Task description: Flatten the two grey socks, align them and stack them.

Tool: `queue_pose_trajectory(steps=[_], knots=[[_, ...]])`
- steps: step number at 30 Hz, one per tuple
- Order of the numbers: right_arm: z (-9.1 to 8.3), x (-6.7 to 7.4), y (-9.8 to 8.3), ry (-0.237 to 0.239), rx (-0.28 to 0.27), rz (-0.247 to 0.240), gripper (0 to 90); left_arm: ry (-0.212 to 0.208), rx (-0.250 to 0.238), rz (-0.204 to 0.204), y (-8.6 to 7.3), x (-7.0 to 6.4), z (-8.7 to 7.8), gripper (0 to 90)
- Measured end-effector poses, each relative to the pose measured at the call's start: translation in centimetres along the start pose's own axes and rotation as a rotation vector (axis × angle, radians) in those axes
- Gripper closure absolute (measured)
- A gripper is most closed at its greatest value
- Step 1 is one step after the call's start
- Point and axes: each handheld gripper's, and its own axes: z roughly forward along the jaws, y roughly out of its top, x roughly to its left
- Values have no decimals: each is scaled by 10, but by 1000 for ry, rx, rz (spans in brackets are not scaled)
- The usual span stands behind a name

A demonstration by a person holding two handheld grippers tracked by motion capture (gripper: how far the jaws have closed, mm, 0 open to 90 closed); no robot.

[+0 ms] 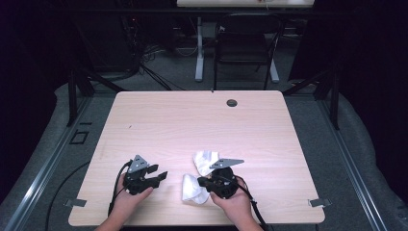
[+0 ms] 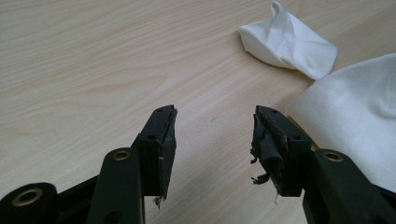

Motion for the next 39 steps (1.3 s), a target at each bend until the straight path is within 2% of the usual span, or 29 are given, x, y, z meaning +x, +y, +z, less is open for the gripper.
queue_pose_trajectory(steps=[3, 8, 12, 13, 15, 16, 17, 18, 25, 29, 30, 32, 36, 37, 39], knots=[[3, 4, 5, 4, 3, -5, 898, 6, -8, -1, 0, 1, -1, 494], [19, 21, 20, 31, 27, -38, 897, 16, -7, -7, 1, 8, -6, 494], [31, 27, 23, 38, 49, -52, 893, 21, -17, -15, 2, 11, -7, 494], [40, 29, 23, 47, 56, -50, 879, 22, -15, -16, 1, 11, -8, 494], [44, 29, 23, 57, 59, -47, 864, 22, -14, -15, 1, 11, -8, 494], [53, 30, 22, 84, 67, -42, 836, 20, -12, -12, 1, 11, -7, 494], [53, 30, 22, 84, 67, -42, 836, 20, -12, -12, 1, 11, -7, 494], [60, 30, 20, 98, 71, -49, 830, 18, -12, -9, 1, 11, -7, 494], [72, 27, 13, 92, 89, -51, 749, 11, -7, -1, 1, 7, -6, 494], [68, 26, 10, 103, 67, -40, 711, 9, -4, 3, 1, 6, -5, 495], [60, 26, 12, 107, 30, -46, 698, 7, 1, 9, 1, 5, -5, 495], [49, 24, 13, 102, -10, -49, 697, 3, 3, 12, 1, 2, -4, 496], [28, 12, 13, 61, -52, -41, 705, -10, -1, 21, 2, -3, -3, 497], [28, 12, 13, 61, -52, -41, 705, -10, -1, 21, 2, -3, -3, 497], [19, -1, 8, 23, -43, -25, 748, -26, -4, 28, 4, -10, -3, 498]])
